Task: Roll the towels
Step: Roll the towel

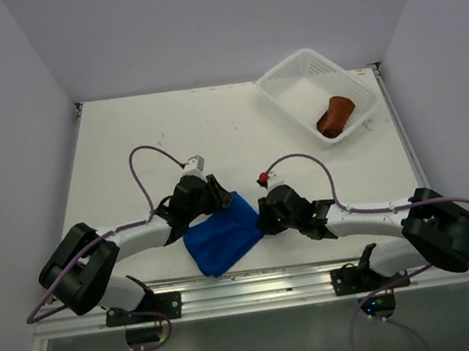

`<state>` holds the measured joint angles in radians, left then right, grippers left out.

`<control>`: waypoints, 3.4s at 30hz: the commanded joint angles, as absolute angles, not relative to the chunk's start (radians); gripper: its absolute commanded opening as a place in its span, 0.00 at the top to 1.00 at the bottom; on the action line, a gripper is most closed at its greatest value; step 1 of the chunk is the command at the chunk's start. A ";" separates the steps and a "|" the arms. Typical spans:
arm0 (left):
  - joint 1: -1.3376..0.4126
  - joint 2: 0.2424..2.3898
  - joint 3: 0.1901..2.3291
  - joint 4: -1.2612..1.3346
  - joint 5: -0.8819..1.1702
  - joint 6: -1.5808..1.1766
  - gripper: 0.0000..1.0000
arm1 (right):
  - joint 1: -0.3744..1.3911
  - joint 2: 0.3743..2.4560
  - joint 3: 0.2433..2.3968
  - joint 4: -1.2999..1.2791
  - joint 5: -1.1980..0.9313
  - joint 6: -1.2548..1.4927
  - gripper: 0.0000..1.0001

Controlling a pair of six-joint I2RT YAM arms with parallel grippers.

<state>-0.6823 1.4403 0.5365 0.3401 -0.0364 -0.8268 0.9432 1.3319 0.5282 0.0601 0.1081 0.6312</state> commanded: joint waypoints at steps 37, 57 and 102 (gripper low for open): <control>-0.658 1.252 0.732 -0.074 0.041 -0.779 0.45 | 1.477 1.698 1.000 -0.504 0.997 0.586 1.00; -0.660 1.213 0.710 0.020 0.074 -0.775 0.45 | 1.534 1.921 1.178 -0.707 1.124 0.594 1.00; -0.745 1.368 0.207 0.528 0.061 -0.927 0.49 | 1.542 1.615 1.045 -0.488 0.897 0.442 0.44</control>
<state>-0.7334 1.3575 0.2657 0.6250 0.1024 -0.9180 1.5372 1.7042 1.0374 -0.5224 0.9195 0.3996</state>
